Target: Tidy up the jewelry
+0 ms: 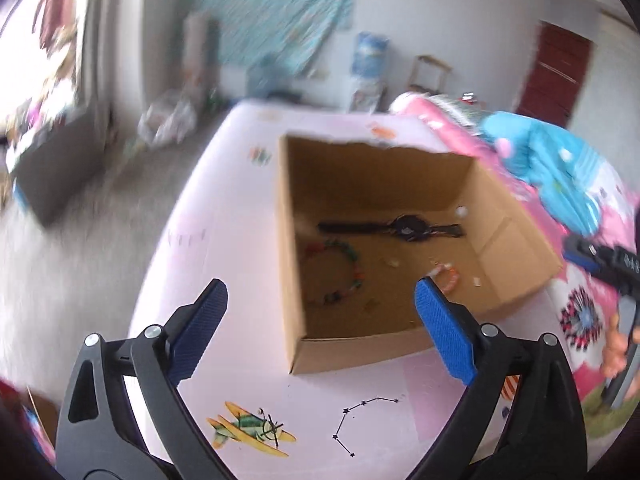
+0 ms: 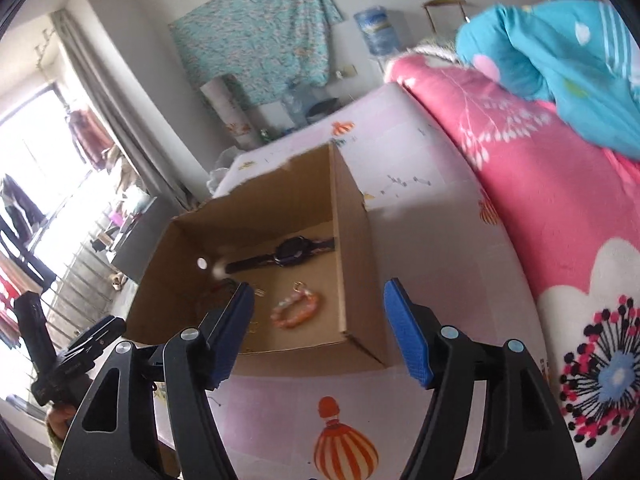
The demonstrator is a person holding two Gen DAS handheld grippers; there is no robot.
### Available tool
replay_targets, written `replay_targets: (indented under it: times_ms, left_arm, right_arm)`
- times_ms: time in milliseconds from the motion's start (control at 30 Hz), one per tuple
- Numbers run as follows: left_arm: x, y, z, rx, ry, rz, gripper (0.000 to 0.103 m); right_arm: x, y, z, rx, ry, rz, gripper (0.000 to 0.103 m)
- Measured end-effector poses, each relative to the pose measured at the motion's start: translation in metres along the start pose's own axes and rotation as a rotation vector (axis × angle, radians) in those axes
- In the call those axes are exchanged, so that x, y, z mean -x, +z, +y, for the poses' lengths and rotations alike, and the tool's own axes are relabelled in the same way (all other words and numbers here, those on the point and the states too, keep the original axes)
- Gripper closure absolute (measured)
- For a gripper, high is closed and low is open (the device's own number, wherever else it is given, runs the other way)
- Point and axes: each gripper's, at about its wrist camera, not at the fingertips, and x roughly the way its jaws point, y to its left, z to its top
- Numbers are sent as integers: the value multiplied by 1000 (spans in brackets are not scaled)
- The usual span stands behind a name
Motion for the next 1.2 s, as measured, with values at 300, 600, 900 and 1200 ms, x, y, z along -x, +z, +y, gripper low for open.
replay_targets:
  times_ms: [300, 600, 900, 1200]
  left_arm:
    - [-33, -7, 1, 104, -228, 118, 11]
    - [-20, -15, -7, 96, -195, 118, 11]
    - [7, -37, -12, 115, -204, 136, 11]
    - [12, -49, -16, 81, -166, 96, 11]
  right_arm:
    - [-41, -7, -2, -42, 46, 154, 35]
    - [-29, -14, 6, -35, 20, 158, 35]
    - [-5, -31, 2, -62, 25, 157, 35]
    - [-5, -42, -4, -61, 10, 149, 35]
